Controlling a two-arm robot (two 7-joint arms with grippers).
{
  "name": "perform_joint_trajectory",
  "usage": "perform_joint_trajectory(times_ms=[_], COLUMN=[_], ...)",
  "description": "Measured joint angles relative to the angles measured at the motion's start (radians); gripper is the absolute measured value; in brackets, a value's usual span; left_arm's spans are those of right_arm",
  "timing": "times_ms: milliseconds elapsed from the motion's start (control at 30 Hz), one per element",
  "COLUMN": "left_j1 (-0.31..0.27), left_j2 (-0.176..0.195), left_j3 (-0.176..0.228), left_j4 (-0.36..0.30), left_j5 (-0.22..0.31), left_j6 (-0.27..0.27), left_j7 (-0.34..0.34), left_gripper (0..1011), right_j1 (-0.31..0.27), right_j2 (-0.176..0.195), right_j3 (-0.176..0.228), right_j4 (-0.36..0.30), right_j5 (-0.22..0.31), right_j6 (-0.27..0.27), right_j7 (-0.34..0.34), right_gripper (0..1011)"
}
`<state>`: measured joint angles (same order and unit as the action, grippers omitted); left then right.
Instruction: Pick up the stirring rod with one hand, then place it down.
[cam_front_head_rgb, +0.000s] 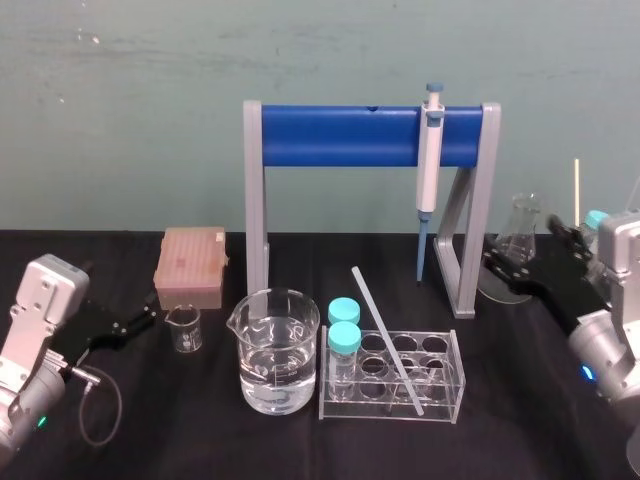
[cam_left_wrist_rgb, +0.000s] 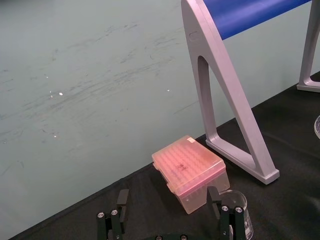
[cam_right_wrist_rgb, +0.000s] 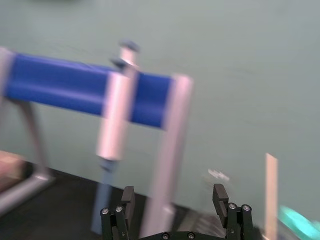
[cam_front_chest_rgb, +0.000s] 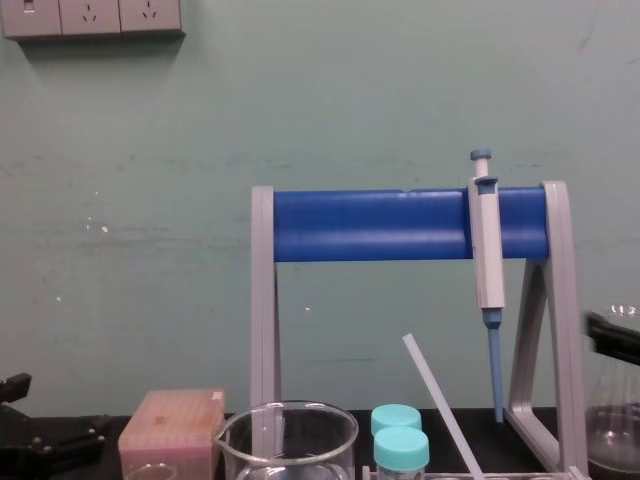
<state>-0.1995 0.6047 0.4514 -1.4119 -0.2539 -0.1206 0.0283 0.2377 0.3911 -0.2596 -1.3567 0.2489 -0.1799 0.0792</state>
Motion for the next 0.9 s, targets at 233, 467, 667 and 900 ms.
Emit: perform_joint_trajectory(times_ms=[233,467,667,900], left_j1=[0.0,0.0,0.0,0.0], left_j2=[0.0,0.0,0.0,0.0], left_j3=[0.0,0.0,0.0,0.0], left_j4=[0.0,0.0,0.0,0.0], left_j5=[0.0,0.0,0.0,0.0], left_j6=[0.0,0.0,0.0,0.0], left_j7=[0.0,0.0,0.0,0.0], left_gripper=[1000,1000,1000,1000], right_j1=[-0.041,-0.044,-0.044,-0.044], right_j2=[-0.022,-0.027,-0.026,-0.025], right_j3=[0.049,0.054,0.053,0.052], right_j4=[-0.015,-0.018,-0.018,-0.018], right_j5=[-0.047,-0.052,-0.052,-0.052], right_j6=[0.1,0.112,0.111,0.108], right_j7=[-0.126,-0.133,-0.133,-0.133], right_gripper=[1003,1003,1003,1003])
